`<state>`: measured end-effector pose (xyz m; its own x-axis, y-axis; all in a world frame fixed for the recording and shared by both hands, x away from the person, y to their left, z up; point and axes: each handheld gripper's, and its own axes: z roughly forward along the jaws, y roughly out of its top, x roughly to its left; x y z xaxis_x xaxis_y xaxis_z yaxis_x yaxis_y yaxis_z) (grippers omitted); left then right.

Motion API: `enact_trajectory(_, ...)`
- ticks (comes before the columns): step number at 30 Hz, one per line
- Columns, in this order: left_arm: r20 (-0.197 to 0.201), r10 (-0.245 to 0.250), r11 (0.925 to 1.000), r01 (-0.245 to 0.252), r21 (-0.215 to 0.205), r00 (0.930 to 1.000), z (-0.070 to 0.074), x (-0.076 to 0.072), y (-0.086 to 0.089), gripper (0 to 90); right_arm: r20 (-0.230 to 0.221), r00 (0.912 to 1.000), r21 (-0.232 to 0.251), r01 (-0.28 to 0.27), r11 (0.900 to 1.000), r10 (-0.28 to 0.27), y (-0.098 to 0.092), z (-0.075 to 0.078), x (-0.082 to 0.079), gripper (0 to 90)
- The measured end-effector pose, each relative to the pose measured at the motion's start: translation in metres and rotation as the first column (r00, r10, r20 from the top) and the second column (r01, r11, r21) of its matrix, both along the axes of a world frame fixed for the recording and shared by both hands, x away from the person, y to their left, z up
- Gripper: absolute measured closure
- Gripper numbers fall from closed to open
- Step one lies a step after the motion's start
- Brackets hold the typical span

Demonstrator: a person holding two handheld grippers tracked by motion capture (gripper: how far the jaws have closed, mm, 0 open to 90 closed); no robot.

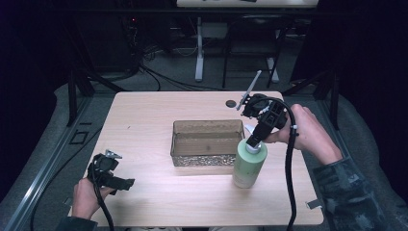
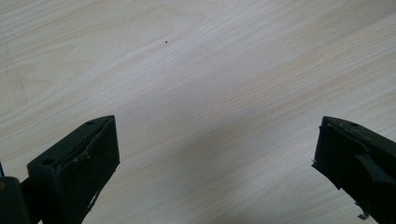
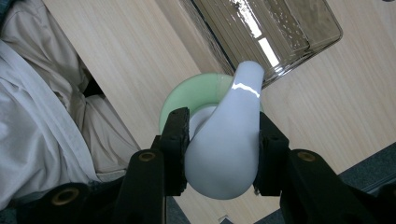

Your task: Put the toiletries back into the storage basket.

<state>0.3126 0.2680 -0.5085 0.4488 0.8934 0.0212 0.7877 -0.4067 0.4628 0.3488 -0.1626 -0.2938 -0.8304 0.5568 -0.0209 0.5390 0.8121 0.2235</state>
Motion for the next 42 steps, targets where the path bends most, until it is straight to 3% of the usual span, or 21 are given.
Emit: enact_trajectory(42, -0.017, -0.022, 0.9997, 0.022, -0.002, 0.9996, -0.004, 0.002, -0.002, 0.1, 0.038, 0.9989, 0.007, -0.028, 1.0, 0.027, 0.004, 0.05, -0.003, 63.2)
